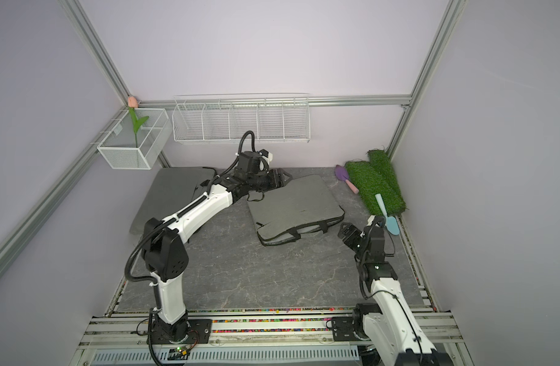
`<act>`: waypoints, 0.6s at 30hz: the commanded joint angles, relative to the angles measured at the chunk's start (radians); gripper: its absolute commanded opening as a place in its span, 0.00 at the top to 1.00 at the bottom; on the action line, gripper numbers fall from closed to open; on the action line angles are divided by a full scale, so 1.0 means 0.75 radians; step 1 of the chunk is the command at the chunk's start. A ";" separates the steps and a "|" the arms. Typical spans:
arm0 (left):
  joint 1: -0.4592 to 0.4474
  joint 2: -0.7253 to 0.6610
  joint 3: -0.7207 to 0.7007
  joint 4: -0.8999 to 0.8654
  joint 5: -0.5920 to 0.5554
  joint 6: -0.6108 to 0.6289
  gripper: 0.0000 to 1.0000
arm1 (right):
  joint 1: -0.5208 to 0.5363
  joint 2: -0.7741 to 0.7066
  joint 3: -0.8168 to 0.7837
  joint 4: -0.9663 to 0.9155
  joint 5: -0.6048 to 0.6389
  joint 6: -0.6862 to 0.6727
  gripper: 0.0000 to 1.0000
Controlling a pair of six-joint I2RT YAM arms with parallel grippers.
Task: Put the mouse into the laptop bag
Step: Adjust the zippered laptop bag at the center of the board.
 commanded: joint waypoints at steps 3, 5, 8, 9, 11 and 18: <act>-0.018 0.090 0.016 -0.115 -0.078 -0.010 0.23 | -0.190 0.464 0.209 0.145 -0.394 0.141 0.02; -0.034 0.094 -0.046 -0.083 -0.081 -0.034 0.24 | -0.238 0.625 0.217 0.356 -0.523 0.239 0.06; -0.091 0.043 -0.219 0.010 -0.095 -0.089 0.26 | -0.274 0.750 0.234 0.517 -0.566 0.311 0.08; -0.125 0.001 -0.291 0.045 -0.101 -0.103 0.26 | -0.273 0.757 0.242 0.494 -0.540 0.303 0.06; -0.204 -0.100 -0.426 0.110 -0.184 -0.116 0.25 | -0.272 0.764 0.240 0.486 -0.501 0.307 0.03; -0.290 -0.142 -0.720 0.400 -0.192 -0.221 0.23 | -0.269 0.973 0.282 0.711 -0.594 0.452 0.06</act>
